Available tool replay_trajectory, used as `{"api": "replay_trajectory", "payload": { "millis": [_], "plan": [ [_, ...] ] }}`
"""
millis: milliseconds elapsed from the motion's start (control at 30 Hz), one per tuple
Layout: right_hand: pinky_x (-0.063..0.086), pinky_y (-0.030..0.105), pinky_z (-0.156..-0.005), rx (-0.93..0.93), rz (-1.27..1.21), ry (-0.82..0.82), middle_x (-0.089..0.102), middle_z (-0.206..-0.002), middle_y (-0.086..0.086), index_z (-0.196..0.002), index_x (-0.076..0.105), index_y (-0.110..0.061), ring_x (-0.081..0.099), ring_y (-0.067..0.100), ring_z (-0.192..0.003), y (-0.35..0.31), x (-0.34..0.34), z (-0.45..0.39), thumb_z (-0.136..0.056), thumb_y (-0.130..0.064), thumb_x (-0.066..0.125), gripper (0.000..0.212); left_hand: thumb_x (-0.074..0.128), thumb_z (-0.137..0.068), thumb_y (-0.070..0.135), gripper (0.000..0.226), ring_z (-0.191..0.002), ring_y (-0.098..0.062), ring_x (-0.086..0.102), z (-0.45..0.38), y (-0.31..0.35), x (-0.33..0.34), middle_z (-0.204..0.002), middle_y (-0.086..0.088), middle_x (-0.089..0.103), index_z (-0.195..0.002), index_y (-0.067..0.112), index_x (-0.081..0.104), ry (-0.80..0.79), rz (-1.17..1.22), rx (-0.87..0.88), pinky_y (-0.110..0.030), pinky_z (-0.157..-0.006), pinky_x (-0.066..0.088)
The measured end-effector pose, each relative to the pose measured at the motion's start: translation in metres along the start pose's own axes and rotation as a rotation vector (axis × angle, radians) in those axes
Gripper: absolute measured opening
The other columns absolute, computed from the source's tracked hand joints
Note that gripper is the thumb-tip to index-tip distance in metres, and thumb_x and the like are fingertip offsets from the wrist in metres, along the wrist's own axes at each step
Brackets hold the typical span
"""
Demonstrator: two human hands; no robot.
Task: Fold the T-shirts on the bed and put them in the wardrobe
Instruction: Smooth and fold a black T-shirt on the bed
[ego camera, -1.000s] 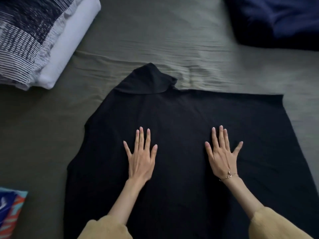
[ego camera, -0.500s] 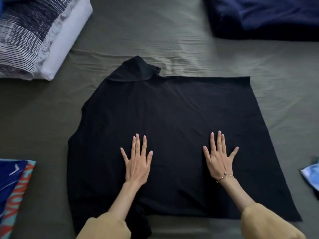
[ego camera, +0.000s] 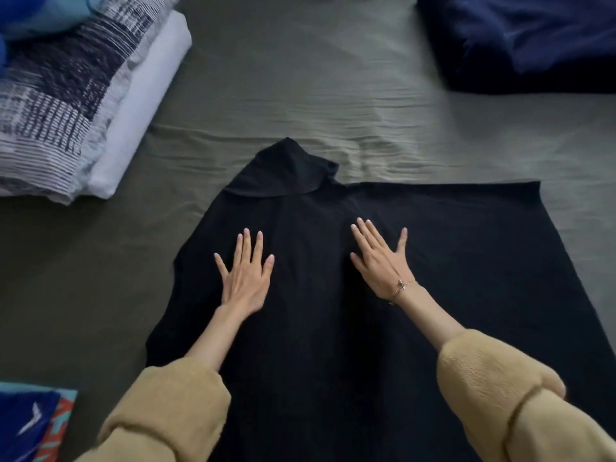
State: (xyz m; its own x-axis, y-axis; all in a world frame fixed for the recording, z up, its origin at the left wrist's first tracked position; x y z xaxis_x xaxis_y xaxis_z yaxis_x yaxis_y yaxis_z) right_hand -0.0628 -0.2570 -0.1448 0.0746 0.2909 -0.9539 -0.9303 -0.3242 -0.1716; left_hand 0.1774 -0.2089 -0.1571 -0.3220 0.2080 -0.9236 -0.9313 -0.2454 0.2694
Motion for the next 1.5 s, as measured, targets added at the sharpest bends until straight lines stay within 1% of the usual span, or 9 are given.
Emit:
{"api": "replay_trajectory", "payload": {
  "millis": [200,500,667,800,1000,1167,1300,1400,1500],
  "plan": [
    [-0.011,0.063,-0.107,-0.119,-0.002,0.012,-0.007,-0.159,-0.002,-0.151,0.004,-0.016,-0.009,0.009,-0.145,-0.043,-0.027,-0.103,-0.099,-0.023,0.035,0.06,0.015,-0.103,0.041,0.055,-0.145,-0.012,-0.012,-0.087,-0.04,-0.037,-0.159,0.0,-0.009,-0.152,0.022,0.001,0.019,0.057,-0.132,-0.053,-0.113,-0.012],
    [-0.004,0.062,-0.109,0.118,-0.197,0.047,0.029,-0.15,0.005,-0.142,0.029,-0.01,0.019,0.019,-0.142,-0.059,-0.062,-0.223,-0.093,-0.032,0.05,0.057,0.01,-0.102,0.045,0.055,-0.143,-0.009,-0.02,-0.165,-0.081,-0.057,-0.157,0.01,-0.017,-0.15,0.029,-0.009,-0.082,0.161,-0.252,-0.057,-0.109,-0.016],
    [0.003,0.062,-0.11,0.305,-0.239,-0.018,0.049,-0.133,0.01,-0.118,0.051,-0.007,0.032,0.029,-0.133,-0.063,-0.067,-0.267,-0.089,-0.061,0.041,0.062,0.01,-0.101,0.045,0.052,-0.141,-0.004,-0.022,-0.168,-0.088,-0.048,-0.156,0.016,-0.016,-0.149,0.035,-0.008,-0.102,0.336,-0.257,-0.052,-0.108,-0.022],
    [0.008,0.059,-0.11,0.305,-0.272,-0.076,0.058,-0.122,0.011,-0.079,0.052,-0.011,0.038,0.031,-0.129,-0.068,-0.072,-0.294,-0.084,-0.066,0.046,0.056,0.013,-0.102,0.045,0.051,-0.142,-0.002,-0.019,-0.174,-0.093,-0.046,-0.156,0.018,-0.014,-0.149,0.038,-0.006,-0.092,0.374,-0.27,-0.051,-0.108,-0.021],
    [0.035,0.052,-0.103,0.157,-0.575,-0.039,0.065,-0.111,0.0,-0.11,0.063,-0.026,0.056,0.025,-0.114,-0.059,-0.064,-0.323,-0.081,-0.051,0.061,0.039,0.014,-0.101,0.047,0.053,-0.141,-0.002,-0.021,-0.175,-0.095,-0.045,-0.155,0.018,-0.017,-0.148,0.038,-0.008,-0.105,0.398,-0.26,-0.052,-0.109,-0.021],
    [0.026,0.052,-0.108,0.151,-0.574,0.195,0.061,-0.115,-0.008,-0.121,0.055,-0.026,0.051,0.019,-0.119,-0.063,-0.057,-0.321,-0.091,-0.027,0.055,0.031,0.014,-0.099,0.05,0.058,-0.141,-0.007,-0.026,-0.174,-0.093,-0.044,-0.154,0.014,-0.024,-0.147,0.035,-0.017,-0.089,0.255,-0.254,-0.054,-0.107,-0.021],
    [0.005,0.049,-0.114,-0.009,-0.249,0.369,0.034,-0.15,-0.002,-0.143,0.033,-0.02,0.025,0.014,-0.14,-0.088,-0.06,-0.283,-0.096,-0.024,0.045,0.048,0.014,-0.098,0.054,0.063,-0.14,-0.01,-0.028,-0.173,-0.089,-0.042,-0.154,0.01,-0.027,-0.146,0.032,-0.02,-0.063,0.12,-0.255,-0.056,-0.107,-0.02],
    [-0.005,0.049,-0.114,-0.256,-0.119,0.21,0.011,-0.158,-0.007,-0.149,0.021,-0.021,0.004,0.006,-0.145,-0.106,-0.035,-0.245,-0.1,-0.033,0.035,0.053,0.012,-0.098,0.054,0.062,-0.141,-0.01,-0.026,-0.17,-0.086,-0.043,-0.155,0.009,-0.024,-0.147,0.031,-0.018,-0.032,0.094,-0.252,-0.057,-0.107,-0.02],
    [-0.011,0.054,-0.114,-0.217,-0.045,0.052,-0.008,-0.158,-0.009,-0.151,0.001,-0.024,-0.011,0.002,-0.143,-0.097,-0.008,-0.226,-0.101,-0.043,0.023,0.058,0.01,-0.099,0.049,0.06,-0.144,-0.011,-0.017,-0.163,-0.08,-0.044,-0.159,0.005,-0.013,-0.15,0.023,-0.011,0.106,0.058,-0.284,-0.059,-0.107,-0.018]
  ]
}}
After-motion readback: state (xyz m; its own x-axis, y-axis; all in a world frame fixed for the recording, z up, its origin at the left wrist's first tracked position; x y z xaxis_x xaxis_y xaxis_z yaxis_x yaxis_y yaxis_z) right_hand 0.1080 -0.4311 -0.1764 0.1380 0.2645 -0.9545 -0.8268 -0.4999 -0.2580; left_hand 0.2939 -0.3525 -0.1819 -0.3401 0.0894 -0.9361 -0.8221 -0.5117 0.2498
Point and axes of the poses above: each hand's wrist, its own z-axis away from the middle knuckle, its own x-axis out of the palm, y = z × x, the point moved 1 cm from there along -z, towards the middle knuckle
